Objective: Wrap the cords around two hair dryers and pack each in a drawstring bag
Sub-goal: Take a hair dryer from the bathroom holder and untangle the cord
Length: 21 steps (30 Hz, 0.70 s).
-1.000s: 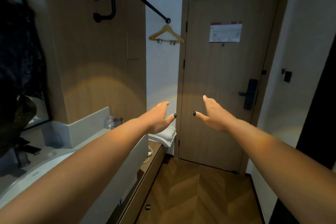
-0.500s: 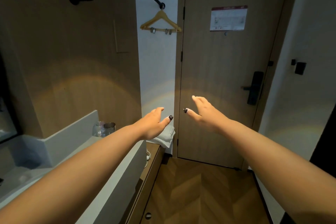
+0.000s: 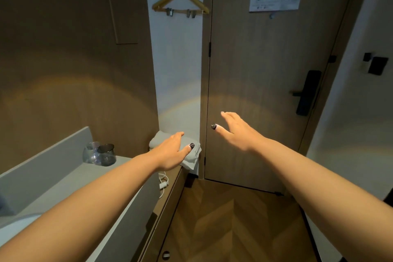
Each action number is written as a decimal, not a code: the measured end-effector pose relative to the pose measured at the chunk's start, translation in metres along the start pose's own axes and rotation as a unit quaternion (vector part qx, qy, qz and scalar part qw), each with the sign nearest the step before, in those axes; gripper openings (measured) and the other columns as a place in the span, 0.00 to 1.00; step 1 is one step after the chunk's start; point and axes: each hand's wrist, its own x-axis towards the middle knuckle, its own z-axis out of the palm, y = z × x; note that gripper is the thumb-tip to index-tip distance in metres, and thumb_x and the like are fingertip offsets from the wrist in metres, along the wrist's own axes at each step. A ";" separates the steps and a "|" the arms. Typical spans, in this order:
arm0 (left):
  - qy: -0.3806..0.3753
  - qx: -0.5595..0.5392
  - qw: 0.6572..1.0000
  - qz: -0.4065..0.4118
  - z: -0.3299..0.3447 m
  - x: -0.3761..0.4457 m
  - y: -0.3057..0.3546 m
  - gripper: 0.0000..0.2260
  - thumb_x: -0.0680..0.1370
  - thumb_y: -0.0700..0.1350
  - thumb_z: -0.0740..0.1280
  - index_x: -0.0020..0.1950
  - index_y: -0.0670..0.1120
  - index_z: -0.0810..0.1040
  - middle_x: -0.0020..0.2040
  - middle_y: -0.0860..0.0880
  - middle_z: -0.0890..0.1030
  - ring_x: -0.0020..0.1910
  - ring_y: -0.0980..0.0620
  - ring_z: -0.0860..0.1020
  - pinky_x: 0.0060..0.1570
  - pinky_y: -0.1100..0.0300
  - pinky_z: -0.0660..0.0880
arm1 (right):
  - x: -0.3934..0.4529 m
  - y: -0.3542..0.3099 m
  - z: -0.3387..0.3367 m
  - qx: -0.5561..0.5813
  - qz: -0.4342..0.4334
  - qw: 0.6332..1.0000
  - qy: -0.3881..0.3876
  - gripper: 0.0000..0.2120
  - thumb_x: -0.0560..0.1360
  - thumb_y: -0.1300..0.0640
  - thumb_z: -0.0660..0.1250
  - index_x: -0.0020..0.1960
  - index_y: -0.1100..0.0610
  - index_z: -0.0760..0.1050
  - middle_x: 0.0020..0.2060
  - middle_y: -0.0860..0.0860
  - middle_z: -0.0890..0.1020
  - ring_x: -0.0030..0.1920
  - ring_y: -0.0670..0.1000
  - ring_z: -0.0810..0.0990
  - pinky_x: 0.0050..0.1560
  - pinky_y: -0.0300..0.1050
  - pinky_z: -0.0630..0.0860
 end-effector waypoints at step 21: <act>0.004 -0.026 0.996 -0.081 0.031 0.228 -0.071 0.29 0.82 0.56 0.55 0.79 0.46 0.52 0.78 0.48 0.59 0.72 0.48 0.66 0.70 0.55 0.63 | 0.252 0.133 0.045 0.000 -0.081 0.989 -0.125 0.34 0.81 0.42 0.53 0.79 0.59 0.49 0.78 0.54 0.53 0.77 0.53 0.55 0.75 0.48 0.56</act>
